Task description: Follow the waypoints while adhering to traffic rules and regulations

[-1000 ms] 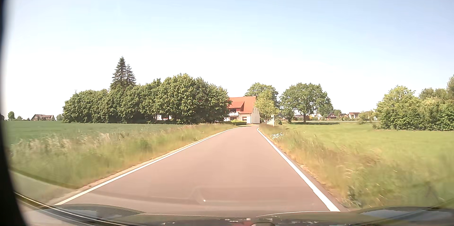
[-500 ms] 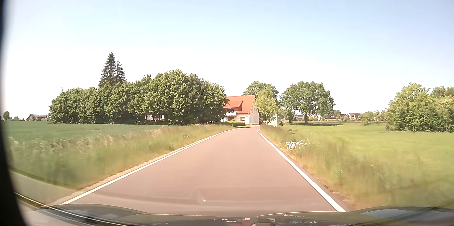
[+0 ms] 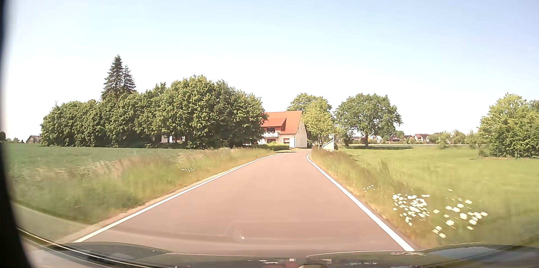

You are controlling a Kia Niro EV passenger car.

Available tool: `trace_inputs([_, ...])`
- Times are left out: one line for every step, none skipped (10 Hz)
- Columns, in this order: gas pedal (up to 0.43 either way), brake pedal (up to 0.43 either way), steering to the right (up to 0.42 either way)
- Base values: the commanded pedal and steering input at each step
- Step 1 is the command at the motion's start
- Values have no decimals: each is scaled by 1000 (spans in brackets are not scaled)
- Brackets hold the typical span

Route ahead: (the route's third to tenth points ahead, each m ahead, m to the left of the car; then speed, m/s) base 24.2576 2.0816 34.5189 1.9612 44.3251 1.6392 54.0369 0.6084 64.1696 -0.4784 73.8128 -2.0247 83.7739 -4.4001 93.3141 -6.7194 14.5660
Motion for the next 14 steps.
trace_inputs([311,0,2])
trace_inputs([299,0,2])
trace_inputs([287,0,2])
trace_inputs([280,0,2])
trace_inputs([280,0,2])
trace_inputs([280,0,2])
trace_inputs([280,0,2])
trace_inputs([280,0,2])
trace_inputs([287,0,2])
trace_inputs([287,0,2])
trace_inputs([287,0,2])
trace_inputs([287,0,2])
trace_inputs([287,0,3])
trace_inputs([287,0,7])
